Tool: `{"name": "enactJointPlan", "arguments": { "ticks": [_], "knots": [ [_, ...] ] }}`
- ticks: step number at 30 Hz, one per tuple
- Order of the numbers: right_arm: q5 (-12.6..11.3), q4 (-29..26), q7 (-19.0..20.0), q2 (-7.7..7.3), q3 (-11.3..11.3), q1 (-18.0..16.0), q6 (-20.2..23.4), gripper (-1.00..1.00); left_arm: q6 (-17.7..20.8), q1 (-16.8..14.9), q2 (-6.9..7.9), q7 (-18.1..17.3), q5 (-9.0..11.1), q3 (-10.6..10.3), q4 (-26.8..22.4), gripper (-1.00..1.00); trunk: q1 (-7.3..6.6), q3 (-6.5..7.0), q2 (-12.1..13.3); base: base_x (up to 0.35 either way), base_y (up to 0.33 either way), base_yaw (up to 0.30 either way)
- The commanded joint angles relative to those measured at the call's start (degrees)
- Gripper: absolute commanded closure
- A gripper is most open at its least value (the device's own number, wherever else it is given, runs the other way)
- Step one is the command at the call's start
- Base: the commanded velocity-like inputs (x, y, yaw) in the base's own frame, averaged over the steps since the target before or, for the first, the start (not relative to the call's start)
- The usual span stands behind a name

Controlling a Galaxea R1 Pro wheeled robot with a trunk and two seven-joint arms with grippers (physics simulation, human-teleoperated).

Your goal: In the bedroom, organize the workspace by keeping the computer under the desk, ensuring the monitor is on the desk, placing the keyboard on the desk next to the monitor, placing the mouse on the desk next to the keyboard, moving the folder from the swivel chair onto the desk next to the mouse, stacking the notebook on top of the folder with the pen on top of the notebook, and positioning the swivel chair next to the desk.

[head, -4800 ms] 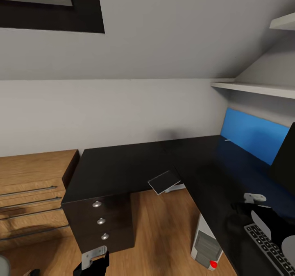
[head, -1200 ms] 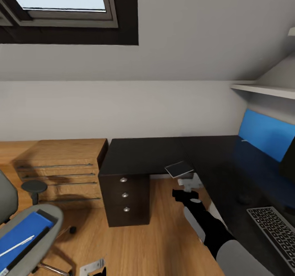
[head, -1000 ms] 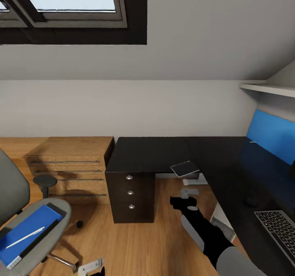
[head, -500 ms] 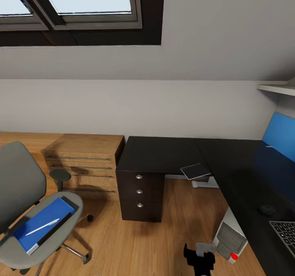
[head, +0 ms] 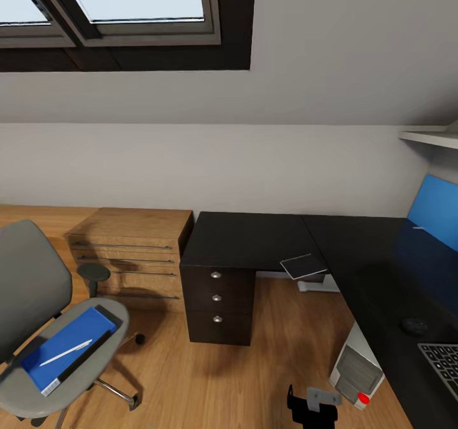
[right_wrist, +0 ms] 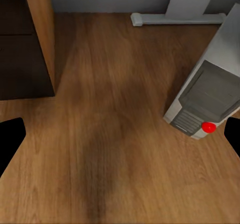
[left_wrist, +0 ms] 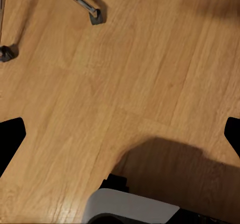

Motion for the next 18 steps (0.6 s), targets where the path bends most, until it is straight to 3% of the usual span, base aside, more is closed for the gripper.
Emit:
{"name": "enactJointPlan", "arguments": {
  "ticks": [1,4,5,9,18],
  "knots": [
    [-0.40,0.06,-0.26,0.11,0.49,-0.03,-0.36,-1.00,-0.33,0.01,0.00,0.35,0.56,-0.36,0.91,-1.00,0.01,-0.06,-0.04,0.000,0.000,0.184],
    [-0.40,0.14,-0.26,0.18,0.50,-0.01,-2.11,-1.00,-0.36,0.01,0.05,0.39,0.56,-0.36,0.98,-1.00,0.01,-0.06,-0.04,0.000,0.000,0.235],
    [-0.39,1.07,-0.26,0.36,0.50,0.00,-4.67,-1.00,-0.41,0.01,0.07,0.43,0.56,-0.36,1.00,-1.00,0.01,-0.06,-0.04,0.000,0.000,0.275],
    [-0.32,1.47,-0.29,1.21,0.50,0.00,-5.71,-1.00,-0.43,0.01,0.07,0.43,0.56,-0.36,1.00,-1.00,0.01,-0.06,-0.04,0.000,0.000,0.278],
    [-0.32,1.53,-0.34,1.39,0.50,0.00,-6.07,-1.00,-0.43,0.01,0.07,0.48,0.56,-0.36,1.00,-1.00,0.01,-0.06,-0.04,0.000,0.000,0.281]
  ]
}}
